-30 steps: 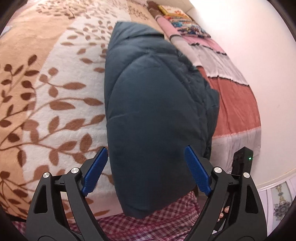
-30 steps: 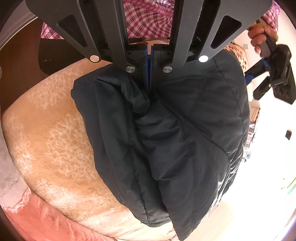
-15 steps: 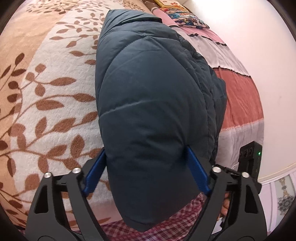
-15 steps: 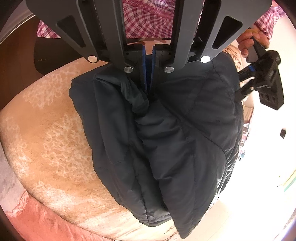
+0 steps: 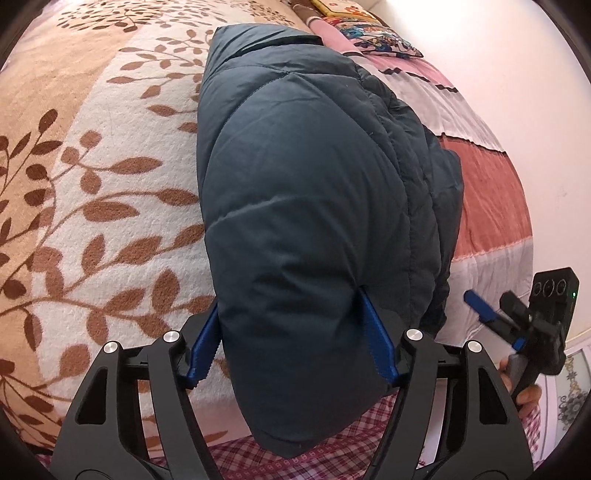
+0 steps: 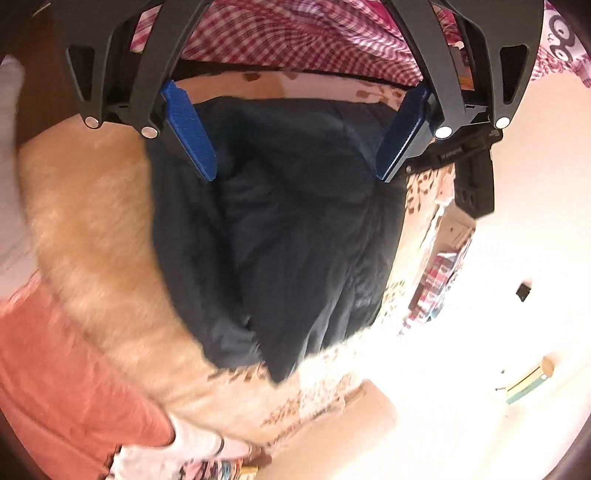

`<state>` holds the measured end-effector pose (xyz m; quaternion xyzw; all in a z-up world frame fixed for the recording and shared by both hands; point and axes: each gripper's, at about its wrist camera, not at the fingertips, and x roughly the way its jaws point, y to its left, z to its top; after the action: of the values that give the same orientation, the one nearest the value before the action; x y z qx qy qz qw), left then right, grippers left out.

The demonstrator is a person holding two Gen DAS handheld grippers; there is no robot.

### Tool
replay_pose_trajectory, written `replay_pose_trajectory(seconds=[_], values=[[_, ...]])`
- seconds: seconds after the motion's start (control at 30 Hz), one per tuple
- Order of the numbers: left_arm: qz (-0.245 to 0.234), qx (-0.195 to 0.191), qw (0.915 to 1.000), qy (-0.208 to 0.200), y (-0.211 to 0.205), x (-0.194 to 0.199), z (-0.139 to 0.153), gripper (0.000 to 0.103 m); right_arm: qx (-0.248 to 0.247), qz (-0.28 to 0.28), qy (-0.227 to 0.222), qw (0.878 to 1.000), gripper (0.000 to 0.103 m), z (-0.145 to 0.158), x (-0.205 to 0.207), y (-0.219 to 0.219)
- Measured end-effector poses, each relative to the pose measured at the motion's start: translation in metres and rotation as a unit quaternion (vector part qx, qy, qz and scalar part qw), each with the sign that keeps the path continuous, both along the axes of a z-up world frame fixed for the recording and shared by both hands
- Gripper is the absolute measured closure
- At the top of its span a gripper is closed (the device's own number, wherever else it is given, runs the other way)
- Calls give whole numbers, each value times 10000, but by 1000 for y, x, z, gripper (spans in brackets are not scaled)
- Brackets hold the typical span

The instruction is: Fold large clothes

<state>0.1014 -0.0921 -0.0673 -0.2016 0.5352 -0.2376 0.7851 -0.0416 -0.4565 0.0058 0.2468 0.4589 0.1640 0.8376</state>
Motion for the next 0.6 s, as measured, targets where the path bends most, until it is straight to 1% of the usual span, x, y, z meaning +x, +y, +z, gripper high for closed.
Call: replay_pose_trajectory(seconds=[0.03,0.1,0.2,0.3,0.4,0.43,0.5,0.6], values=[[5,8,10000,7,0,0,0,34,-70,-36,-1,10000,17,1,0,-4],[5,42,10000,9,-2,0,0,34,-175,-130,230,9995,16,-8,9,-21],[16,80,10000,26,-3,1,1,34,48,-173,534,9984,16,-28,22,-40],[23,132,9999,32,-6,1,2,33,462,-175,770,9958,15,-49,37,-54],[31,175,9998,54,-7,2,3,33,815,-10,833,9932,10,-61,52,-52],[34,191,9998,58,-8,2,3,33,831,54,829,9931,7,-63,56,-52],[42,218,9997,65,-9,3,3,33,838,118,859,9927,7,-67,61,-44],[54,259,9996,70,-12,3,4,32,986,245,936,9904,6,-78,72,-44]])
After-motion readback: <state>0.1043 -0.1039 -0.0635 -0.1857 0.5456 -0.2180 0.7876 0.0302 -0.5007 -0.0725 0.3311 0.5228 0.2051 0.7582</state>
